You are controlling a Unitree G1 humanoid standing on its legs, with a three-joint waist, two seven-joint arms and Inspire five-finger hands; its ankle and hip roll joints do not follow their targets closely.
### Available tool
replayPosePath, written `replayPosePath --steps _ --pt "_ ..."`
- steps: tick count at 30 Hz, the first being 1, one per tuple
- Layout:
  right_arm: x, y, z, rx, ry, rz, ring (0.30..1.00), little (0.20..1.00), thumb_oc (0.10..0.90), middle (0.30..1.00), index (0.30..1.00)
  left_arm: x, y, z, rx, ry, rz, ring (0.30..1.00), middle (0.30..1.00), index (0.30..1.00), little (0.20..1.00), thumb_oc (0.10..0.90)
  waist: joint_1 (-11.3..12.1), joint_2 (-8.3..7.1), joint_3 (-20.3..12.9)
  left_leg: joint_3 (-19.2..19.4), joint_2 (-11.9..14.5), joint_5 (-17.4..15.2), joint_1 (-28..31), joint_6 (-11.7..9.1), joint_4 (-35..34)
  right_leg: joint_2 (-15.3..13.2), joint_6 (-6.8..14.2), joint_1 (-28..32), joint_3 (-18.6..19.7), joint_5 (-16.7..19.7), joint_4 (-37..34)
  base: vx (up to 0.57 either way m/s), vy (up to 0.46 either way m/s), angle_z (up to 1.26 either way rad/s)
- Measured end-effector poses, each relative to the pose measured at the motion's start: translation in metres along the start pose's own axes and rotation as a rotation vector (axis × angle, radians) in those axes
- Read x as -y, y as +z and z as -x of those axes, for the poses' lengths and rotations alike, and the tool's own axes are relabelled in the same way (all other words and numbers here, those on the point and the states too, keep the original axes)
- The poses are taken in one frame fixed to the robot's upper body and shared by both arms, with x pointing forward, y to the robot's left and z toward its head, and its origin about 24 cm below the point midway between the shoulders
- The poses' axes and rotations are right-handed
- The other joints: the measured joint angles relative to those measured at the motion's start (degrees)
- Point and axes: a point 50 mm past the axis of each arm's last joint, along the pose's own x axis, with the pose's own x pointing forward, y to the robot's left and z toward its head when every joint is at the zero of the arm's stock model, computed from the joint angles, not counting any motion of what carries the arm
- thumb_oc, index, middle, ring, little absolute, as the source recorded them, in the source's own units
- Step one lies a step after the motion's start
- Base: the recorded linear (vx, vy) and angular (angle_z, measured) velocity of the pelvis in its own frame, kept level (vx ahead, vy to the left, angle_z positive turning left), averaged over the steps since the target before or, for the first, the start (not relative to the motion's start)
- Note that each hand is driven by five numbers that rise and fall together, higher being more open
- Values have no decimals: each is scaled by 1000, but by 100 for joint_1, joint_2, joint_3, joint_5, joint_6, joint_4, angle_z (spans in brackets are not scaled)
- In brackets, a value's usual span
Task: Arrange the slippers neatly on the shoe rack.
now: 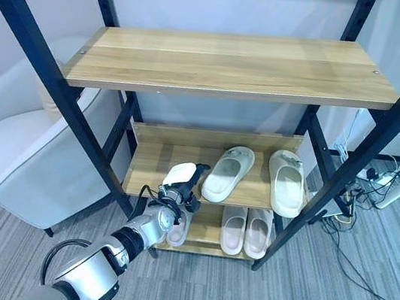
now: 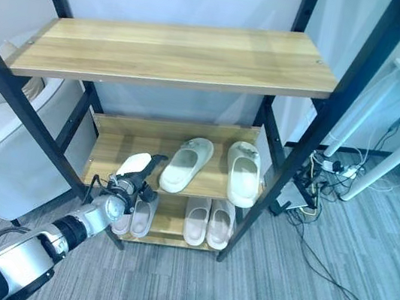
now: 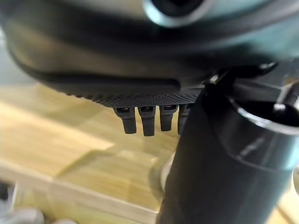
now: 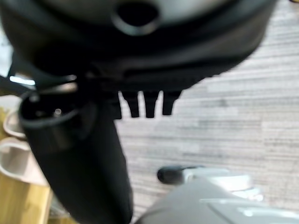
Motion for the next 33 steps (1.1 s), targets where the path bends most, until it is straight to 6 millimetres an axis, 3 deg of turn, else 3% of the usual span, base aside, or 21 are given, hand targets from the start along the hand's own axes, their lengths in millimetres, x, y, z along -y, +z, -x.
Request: replayPosePath --steps 7,15,23,33 --pt "1 2 -1 2 -1 -7 900 900 800 900 900 10 13 0 -30 -48 272 900 900 900 900 800 7 33 -22 72 -2 -18 -3 5 1 0 0 -37 67 0 0 10 -20 -4" --pt "1 5 -2 11 3 3 900 900 800 900 900 21 30 0 -13 -90 428 900 900 900 900 800 -6 63 -15 138 -1 -35 -18 2 2 4 1 -83 131 0 -1 -4 -12 -4" --pt "6 7 -3 15 -8 4 900 900 800 900 900 28 45 1 13 -110 499 900 900 900 900 800 -4 199 -6 153 -6 -47 -79 0 0 2 7 -151 149 -4 0 0 0 0" --pt "7 9 -3 17 -10 -3 900 900 800 900 900 27 57 2 62 -136 545 900 900 900 900 800 -13 202 110 163 -6 -58 -95 2 4 3 20 -170 156 -13 -1 0 0 0"
